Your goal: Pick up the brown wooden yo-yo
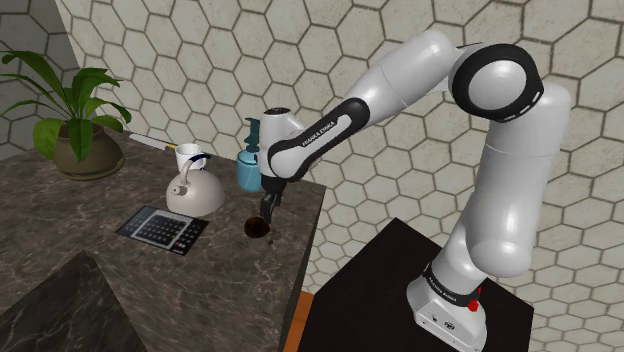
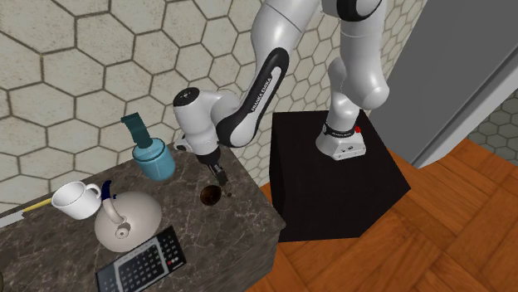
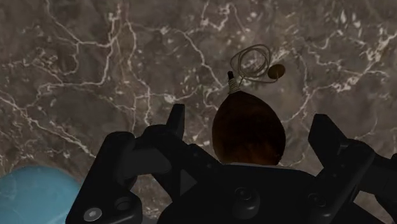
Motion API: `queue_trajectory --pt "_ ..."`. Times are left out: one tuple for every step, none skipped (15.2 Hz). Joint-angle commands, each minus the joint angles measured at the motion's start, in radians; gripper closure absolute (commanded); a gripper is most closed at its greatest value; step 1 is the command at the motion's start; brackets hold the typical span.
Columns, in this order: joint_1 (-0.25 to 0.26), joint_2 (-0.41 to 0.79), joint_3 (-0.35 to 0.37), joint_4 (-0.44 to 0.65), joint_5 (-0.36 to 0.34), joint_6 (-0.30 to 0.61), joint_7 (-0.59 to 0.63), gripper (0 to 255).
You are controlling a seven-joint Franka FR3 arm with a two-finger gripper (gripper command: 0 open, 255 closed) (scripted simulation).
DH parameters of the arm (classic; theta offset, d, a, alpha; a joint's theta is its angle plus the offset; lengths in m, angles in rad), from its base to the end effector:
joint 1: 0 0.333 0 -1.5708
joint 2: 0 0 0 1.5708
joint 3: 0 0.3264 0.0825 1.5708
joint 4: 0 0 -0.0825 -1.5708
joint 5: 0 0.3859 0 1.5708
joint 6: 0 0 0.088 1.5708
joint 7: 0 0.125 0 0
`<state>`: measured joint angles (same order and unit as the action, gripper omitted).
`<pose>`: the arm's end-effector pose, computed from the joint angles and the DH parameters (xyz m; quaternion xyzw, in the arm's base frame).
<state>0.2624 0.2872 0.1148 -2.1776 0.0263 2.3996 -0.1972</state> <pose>0.5179 0.2061 0.2441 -0.9615 -0.2717 0.0339 0.0219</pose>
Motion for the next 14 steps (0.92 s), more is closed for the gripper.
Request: queue_trajectory --pt "0.012 0.075 0.009 0.050 -0.011 0.019 -0.014 0" --pt "0.018 0.105 0.012 0.070 -0.016 0.025 -0.018 0" --pt "0.019 0.115 0.012 0.070 -0.017 0.036 -0.018 0" --pt "0.020 0.126 0.011 0.070 -0.019 0.046 -0.017 0" --pt "0.020 0.137 0.010 0.071 -0.020 0.057 -0.017 0" --pt "0.021 0.148 0.009 0.071 -0.021 0.067 -0.017 0" --pt "0.022 0.160 0.008 0.072 -0.023 0.078 -0.016 0" --pt "0.023 0.171 0.007 0.073 -0.024 0.088 -0.016 0" --pt "0.024 0.182 0.006 0.074 -0.026 0.098 -0.015 0" --pt "0.024 0.189 0.005 0.075 -0.026 0.104 -0.015 0" --pt "0.024 0.189 0.005 0.075 -0.026 0.104 -0.015 0" --pt "0.024 0.186 0.006 0.072 -0.026 0.105 -0.014 255" --pt "0.024 0.186 0.006 0.072 -0.026 0.105 -0.015 255" --pt "0.024 0.186 0.006 0.072 -0.026 0.105 -0.015 255"
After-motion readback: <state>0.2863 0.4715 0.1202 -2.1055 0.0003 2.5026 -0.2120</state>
